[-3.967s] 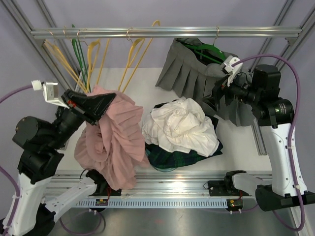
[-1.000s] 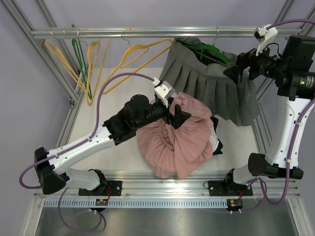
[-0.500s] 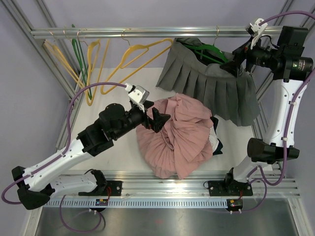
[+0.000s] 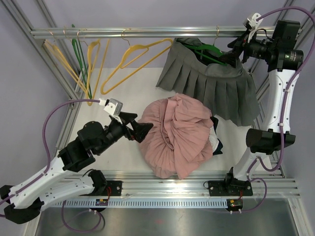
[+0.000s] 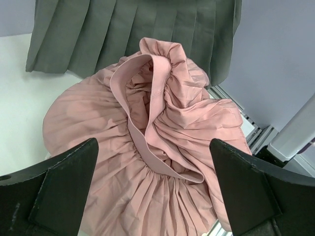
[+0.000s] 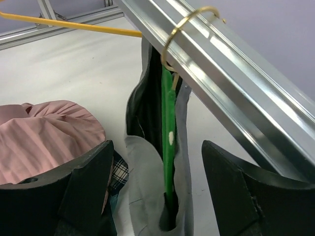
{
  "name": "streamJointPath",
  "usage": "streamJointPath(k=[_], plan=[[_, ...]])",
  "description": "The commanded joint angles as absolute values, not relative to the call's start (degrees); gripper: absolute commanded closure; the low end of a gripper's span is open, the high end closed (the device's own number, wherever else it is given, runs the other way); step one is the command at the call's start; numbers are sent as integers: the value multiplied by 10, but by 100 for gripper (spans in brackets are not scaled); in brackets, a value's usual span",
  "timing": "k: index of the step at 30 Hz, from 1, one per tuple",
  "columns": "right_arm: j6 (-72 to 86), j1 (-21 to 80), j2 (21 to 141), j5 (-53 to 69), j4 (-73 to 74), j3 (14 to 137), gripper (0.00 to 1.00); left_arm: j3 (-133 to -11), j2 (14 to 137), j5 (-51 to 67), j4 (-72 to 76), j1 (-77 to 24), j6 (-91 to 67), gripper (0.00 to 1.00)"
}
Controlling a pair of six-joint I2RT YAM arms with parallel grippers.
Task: Remove the skirt from the hanger
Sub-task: Grab a hanger with the skirt on it with the right arm
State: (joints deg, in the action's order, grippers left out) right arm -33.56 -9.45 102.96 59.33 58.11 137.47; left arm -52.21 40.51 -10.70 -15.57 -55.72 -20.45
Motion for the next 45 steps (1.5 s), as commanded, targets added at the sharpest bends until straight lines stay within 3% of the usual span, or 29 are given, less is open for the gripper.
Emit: streamJointPath(k=[1,11,21,24,25,28,32,45], plan=[[-326,-97,1050,600,545,1404,21,-504,385,-134,-137,-556,-240,1],[-431,-68,1063,537,591,1382,28,-506,388,-137,-139,-556,-239,1],[-504,-39,1017,430,506,1272,40,-507,389,-143,-145,-556,-246,1],[-512,-39,1017,427,510,1270,57,-510,389,-145,-145,-556,-246,1],[-512,-38,1016,426,509,1269,70,-510,390,-146,-145,-556,-248,1],[-509,-39,1006,431,495,1262,87,-514,390,-146,-147,-556,-247,1],[-482,-38,993,446,468,1273,100,-519,390,-144,-147,-556,-245,1],[-351,-47,961,491,436,1334,100,-526,382,-145,-154,-556,-237,1]])
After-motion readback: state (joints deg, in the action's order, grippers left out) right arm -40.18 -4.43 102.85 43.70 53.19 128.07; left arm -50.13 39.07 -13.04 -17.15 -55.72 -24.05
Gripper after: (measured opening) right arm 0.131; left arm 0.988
